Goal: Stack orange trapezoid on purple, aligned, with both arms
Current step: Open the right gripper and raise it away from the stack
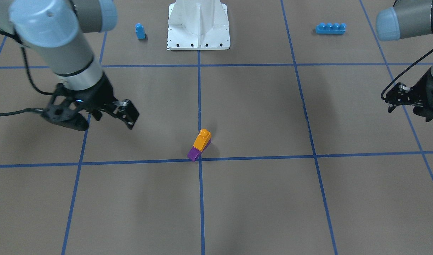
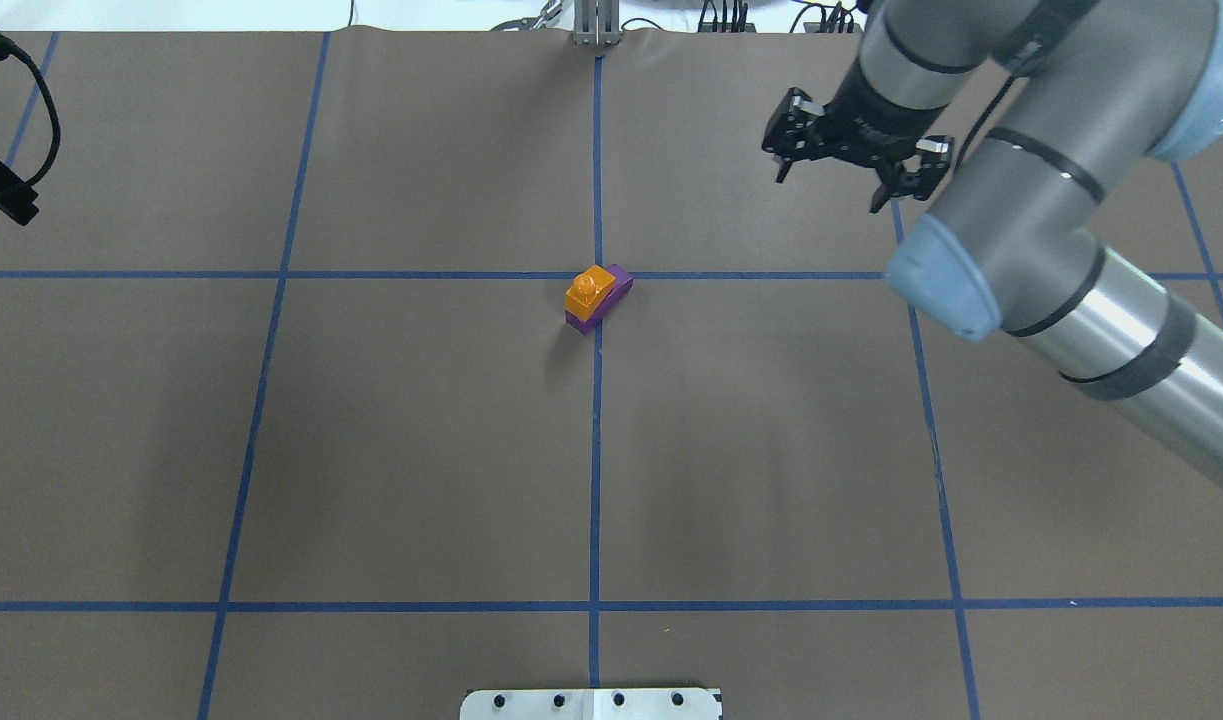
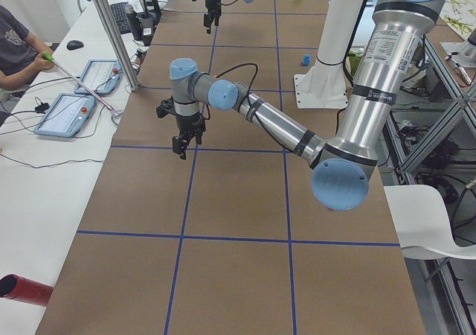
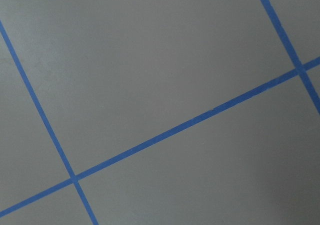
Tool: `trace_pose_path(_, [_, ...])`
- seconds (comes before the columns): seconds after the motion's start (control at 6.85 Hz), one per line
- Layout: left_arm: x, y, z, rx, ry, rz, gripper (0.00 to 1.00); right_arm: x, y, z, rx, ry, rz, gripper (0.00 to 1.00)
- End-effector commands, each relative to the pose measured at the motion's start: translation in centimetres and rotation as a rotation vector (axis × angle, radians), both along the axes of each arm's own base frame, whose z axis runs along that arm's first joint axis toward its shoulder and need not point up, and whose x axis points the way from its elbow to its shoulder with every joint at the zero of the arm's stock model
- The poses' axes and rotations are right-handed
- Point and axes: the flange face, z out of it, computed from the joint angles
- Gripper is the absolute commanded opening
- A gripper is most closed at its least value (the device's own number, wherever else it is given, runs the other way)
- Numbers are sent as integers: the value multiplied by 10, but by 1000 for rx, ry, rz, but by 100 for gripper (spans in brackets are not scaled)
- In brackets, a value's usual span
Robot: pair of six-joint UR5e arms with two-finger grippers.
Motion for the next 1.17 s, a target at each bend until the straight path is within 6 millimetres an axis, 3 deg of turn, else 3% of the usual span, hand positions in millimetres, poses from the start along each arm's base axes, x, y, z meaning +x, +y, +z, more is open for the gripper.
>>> trace_pose_path(0.0, [-18,0,-1,-13,25,-35,100,116,-6,115,112,52,-167,100])
trace_pose_path(0.15, [-24,4,12,-11,13,-9,100,154,-2,158,160,88,-238,100])
trace_pose_path(0.44, [-67,17,51,-24,42,33,100,228,28,248,205,137,-358,100])
trace_pose_path(0.58, [-87,26,67,-18,70,68,100,254,34,261,201,144,-336,100])
trace_pose_path(0.73, [-97,34,83,-24,67,81,100,254,32,259,222,153,-342,100])
trace_pose_path(0.88, [-113,48,106,-61,61,61,100,260,51,295,166,159,-347,100])
trace_pose_path(1.02, [-120,53,119,-86,59,53,100,276,57,310,188,154,-311,100])
